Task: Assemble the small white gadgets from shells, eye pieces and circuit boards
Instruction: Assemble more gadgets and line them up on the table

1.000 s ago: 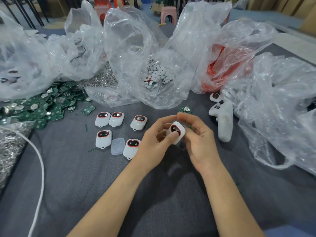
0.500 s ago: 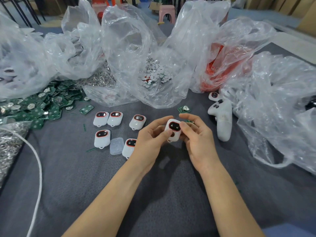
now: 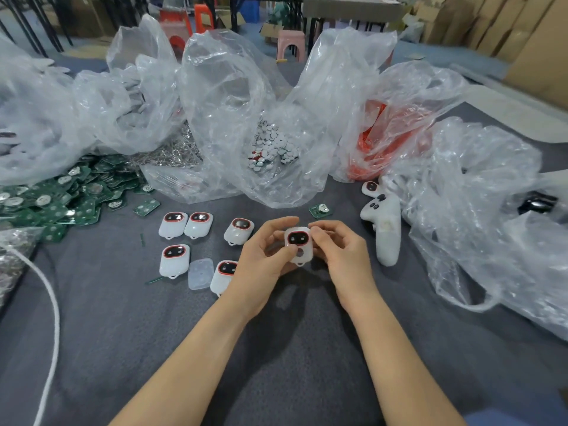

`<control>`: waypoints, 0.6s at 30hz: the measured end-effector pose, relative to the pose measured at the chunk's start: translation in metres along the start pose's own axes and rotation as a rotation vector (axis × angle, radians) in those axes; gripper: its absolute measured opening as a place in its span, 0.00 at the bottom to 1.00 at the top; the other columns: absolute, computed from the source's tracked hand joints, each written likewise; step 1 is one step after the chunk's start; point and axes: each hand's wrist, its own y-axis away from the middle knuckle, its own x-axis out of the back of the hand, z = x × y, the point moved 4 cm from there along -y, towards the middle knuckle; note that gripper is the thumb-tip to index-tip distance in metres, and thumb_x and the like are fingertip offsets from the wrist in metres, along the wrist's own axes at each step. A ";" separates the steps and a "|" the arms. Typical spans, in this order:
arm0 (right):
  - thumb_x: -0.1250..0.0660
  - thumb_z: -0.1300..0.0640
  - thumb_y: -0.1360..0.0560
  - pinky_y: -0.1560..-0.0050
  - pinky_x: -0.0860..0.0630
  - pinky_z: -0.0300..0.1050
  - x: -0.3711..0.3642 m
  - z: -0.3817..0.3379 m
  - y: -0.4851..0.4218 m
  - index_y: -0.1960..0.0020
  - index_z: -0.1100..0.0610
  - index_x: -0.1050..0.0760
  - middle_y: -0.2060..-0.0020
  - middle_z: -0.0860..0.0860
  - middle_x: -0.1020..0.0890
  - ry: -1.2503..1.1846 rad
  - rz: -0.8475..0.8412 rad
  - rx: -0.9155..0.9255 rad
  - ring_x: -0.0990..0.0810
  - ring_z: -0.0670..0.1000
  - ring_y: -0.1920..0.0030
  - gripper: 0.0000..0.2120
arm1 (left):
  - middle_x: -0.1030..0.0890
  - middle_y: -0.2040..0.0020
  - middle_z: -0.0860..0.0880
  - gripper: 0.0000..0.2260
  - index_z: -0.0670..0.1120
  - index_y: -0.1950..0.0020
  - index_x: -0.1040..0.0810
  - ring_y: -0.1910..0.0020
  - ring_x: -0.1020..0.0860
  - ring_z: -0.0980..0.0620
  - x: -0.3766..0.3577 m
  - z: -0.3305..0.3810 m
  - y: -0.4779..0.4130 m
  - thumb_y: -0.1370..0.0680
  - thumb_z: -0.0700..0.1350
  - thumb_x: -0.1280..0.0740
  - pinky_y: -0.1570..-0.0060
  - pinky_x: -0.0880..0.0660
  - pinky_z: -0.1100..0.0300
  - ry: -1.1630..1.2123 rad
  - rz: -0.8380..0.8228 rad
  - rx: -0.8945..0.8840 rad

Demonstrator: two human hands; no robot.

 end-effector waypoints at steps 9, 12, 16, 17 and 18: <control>0.34 0.62 0.24 0.52 0.19 0.49 0.019 -0.027 -0.021 0.56 0.53 0.21 0.62 0.50 0.18 0.360 0.080 0.100 0.18 0.50 0.61 0.06 | 0.16 0.51 0.52 0.17 0.55 0.48 0.18 0.50 0.18 0.52 0.003 -0.004 -0.002 0.24 0.33 0.33 0.55 0.21 0.61 0.017 0.016 0.002; 0.34 0.62 0.25 0.48 0.21 0.51 0.001 -0.055 -0.045 0.53 0.56 0.20 0.59 0.52 0.17 0.481 0.012 0.184 0.18 0.52 0.57 0.05 | 0.17 0.51 0.51 0.16 0.52 0.46 0.19 0.53 0.18 0.53 0.006 -0.003 -0.002 0.24 0.32 0.34 0.58 0.22 0.61 0.019 0.067 0.007; 0.35 0.62 0.23 0.53 0.28 0.34 -0.042 -0.083 -0.092 0.48 0.58 0.18 0.52 0.54 0.16 0.746 -0.139 0.283 0.21 0.46 0.57 0.08 | 0.18 0.53 0.49 0.13 0.46 0.45 0.22 0.55 0.18 0.53 0.007 -0.003 -0.005 0.23 0.30 0.36 0.59 0.21 0.61 0.063 0.106 0.020; 0.36 0.63 0.23 0.53 0.31 0.32 -0.053 -0.084 -0.103 0.47 0.58 0.18 0.49 0.54 0.16 0.815 -0.174 0.286 0.21 0.47 0.55 0.09 | 0.18 0.53 0.50 0.13 0.46 0.45 0.22 0.55 0.18 0.53 0.006 -0.002 -0.004 0.23 0.31 0.36 0.59 0.21 0.61 0.042 0.106 0.009; 0.37 0.63 0.23 0.52 0.32 0.31 -0.064 -0.082 -0.113 0.46 0.58 0.18 0.47 0.54 0.17 0.864 -0.213 0.272 0.20 0.49 0.50 0.10 | 0.18 0.53 0.51 0.13 0.47 0.45 0.22 0.54 0.18 0.54 0.005 -0.002 -0.004 0.23 0.31 0.36 0.58 0.22 0.62 0.002 0.101 -0.007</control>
